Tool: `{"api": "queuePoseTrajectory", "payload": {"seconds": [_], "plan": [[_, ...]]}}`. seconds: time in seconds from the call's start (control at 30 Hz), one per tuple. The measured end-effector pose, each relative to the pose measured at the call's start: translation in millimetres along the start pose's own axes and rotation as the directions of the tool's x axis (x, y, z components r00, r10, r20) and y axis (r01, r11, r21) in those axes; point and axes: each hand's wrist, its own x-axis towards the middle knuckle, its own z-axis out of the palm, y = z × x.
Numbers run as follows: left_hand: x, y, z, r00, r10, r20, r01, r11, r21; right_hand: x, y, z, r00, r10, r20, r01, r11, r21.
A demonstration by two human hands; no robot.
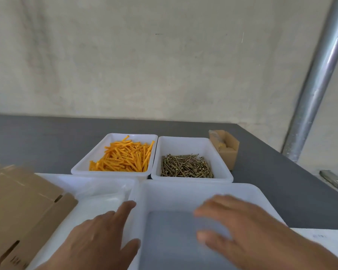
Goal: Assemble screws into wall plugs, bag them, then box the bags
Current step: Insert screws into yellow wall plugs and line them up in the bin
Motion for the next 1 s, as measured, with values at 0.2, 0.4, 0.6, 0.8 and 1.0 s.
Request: {"api": "queuePoseTrajectory", "payload": {"seconds": [0.2, 0.4, 0.6, 0.8, 1.0], "plan": [[35.0, 1.6, -15.9, 0.994, -0.01, -0.106, 0.019, 0.996, 0.088, 68.7, 61.4, 14.8, 0.898, 0.44, -0.008, -0.439, 0.898, 0.04], [83.1, 1.1, -12.3, 0.994, -0.093, -0.055, 0.094, 0.995, 0.022, 106.9, 104.2, 51.0, 0.739, 0.661, 0.134, -0.672, 0.738, 0.065], [103.6, -1.7, -0.1, 0.996, -0.084, -0.023, 0.083, 0.994, -0.068, 114.5, 99.5, 68.8, 0.708, 0.704, 0.052, -0.706, 0.708, 0.014], [107.6, 9.2, 4.2, 0.998, -0.062, 0.012, 0.063, 0.996, -0.056, 111.4, 95.2, 70.6, 0.73, 0.683, 0.033, -0.683, 0.73, -0.009], [118.3, 8.9, -1.2, 0.998, -0.056, -0.014, 0.056, 0.998, -0.021, 117.0, 99.0, 60.1, 0.749, 0.654, 0.106, -0.639, 0.756, -0.145]]}}
